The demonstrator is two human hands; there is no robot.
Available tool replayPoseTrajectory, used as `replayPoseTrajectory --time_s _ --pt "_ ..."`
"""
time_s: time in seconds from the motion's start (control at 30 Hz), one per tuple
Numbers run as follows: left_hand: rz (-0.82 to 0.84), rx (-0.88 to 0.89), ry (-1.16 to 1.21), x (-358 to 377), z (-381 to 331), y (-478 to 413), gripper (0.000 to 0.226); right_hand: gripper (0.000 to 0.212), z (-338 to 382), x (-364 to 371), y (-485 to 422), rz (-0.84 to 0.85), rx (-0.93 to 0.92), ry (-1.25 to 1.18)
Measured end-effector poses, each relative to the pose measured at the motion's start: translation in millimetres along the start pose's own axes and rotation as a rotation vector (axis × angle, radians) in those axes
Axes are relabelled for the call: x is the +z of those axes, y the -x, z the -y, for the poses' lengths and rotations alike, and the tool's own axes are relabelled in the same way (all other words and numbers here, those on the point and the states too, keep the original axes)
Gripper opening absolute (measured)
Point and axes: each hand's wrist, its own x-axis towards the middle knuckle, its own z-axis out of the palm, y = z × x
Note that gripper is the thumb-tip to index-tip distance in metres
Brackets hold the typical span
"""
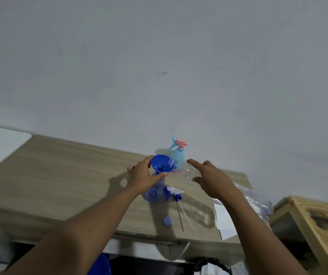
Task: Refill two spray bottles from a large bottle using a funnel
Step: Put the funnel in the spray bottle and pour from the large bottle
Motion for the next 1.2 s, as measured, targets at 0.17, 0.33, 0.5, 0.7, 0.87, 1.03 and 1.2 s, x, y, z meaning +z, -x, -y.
replayPoseTrajectory --time_s 0.17,0.33,0.5,0.7,0.87,1.03,1.2 --pt "-0.013 0.001 -0.012 0 -3 0 0.084 0.059 -1 -2 -2 -0.023 -0.009 0.092" --pt "-0.012 0.009 -0.031 0 -3 0 0.084 0.060 0 -1 -5 -0.077 -0.014 0.180" --pt "-0.022 0.000 -0.046 0 -1 0 0.082 0.060 1 -5 -6 -0.106 -0.008 0.224" --pt "-0.023 -0.009 -0.050 2 0 0 0.086 0.060 -2 -1 -5 -0.117 -0.018 0.201" --pt "-0.027 -0.002 -0.050 2 -2 2 0.085 0.060 -4 3 -2 -0.138 -0.016 0.189" --pt "-0.027 0.007 -0.054 4 -1 2 0.086 0.058 -9 6 3 -0.118 -0.004 0.074" --pt "-0.018 0.016 -0.052 6 1 1 0.088 0.058 -22 23 13 -0.160 0.024 -0.370"
